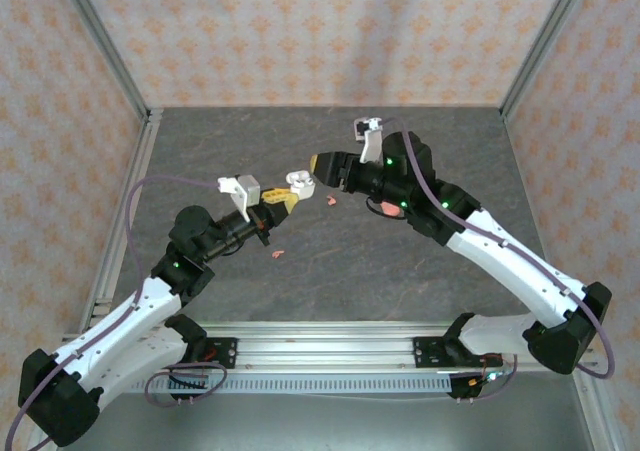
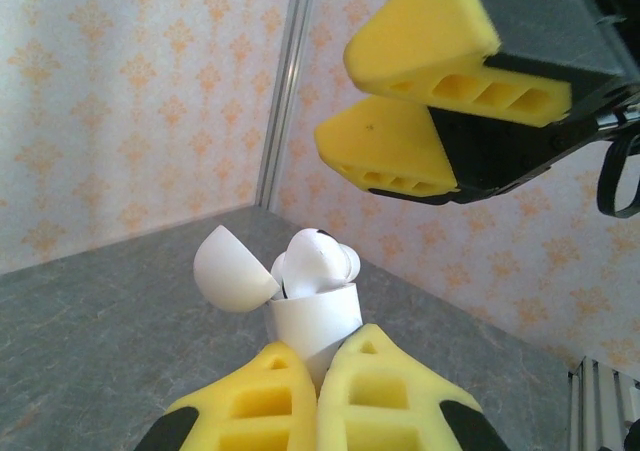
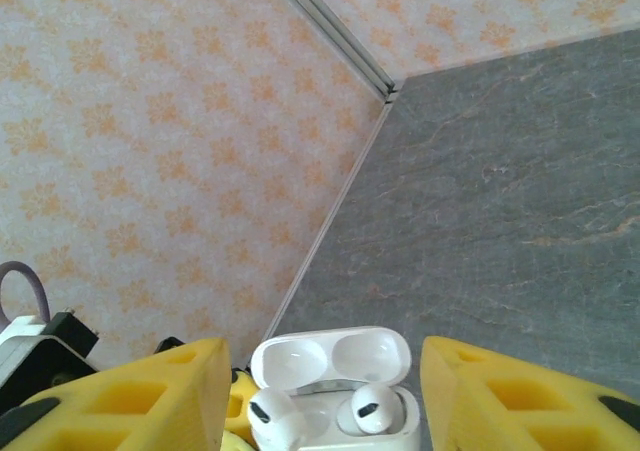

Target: Insert wireless bluetooth earbuds into charging case

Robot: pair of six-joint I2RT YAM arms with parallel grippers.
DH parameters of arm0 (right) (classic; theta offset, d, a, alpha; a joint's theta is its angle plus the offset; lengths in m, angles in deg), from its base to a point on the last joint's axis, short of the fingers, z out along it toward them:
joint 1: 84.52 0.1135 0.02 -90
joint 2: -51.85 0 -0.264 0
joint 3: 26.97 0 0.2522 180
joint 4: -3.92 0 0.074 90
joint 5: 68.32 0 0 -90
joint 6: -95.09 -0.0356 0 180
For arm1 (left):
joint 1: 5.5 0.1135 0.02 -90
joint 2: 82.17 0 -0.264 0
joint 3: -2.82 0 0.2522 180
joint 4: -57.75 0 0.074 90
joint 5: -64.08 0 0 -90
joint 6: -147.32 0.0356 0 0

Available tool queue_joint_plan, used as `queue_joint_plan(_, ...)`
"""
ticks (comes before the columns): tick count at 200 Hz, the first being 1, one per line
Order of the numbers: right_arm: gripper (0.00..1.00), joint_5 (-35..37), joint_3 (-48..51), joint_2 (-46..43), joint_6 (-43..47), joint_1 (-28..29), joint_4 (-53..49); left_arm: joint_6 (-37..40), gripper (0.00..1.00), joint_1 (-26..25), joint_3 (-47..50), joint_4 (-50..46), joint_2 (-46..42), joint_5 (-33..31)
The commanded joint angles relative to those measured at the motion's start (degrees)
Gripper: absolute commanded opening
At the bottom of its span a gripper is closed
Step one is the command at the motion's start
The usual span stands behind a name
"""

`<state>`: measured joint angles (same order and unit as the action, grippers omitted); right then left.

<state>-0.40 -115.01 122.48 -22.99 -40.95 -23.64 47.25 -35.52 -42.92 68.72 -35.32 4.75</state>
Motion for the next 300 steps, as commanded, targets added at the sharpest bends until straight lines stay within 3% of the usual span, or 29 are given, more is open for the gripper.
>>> queue_joint_plan(1, 0.49, -4.38, -1.86, -0.44, 0.05, -0.07, -0.51, 0.21, 0.0, -0.27, -2.46, 0.41, -1.15, 0.39)
queue_joint_plan(70, 0.25, -7.8, -3.95, 1.66, 5.04, 2.34, -6.45, 0.2, 0.0, -0.22, -2.82, -0.78, -0.44, -0.44)
queue_joint_plan(110, 0.18, -9.62, -4.69, 3.37, 5.9, 2.83, -7.75, -0.04, 0.0, -0.23, -3.08, -0.3, 0.06, -0.18)
queue_joint_plan(300, 0.23, -5.94, -5.98, 3.28, 6.51, 2.35, -10.46, 0.13, 0.0, -0.22, -3.17, -0.78, -0.36, 0.79)
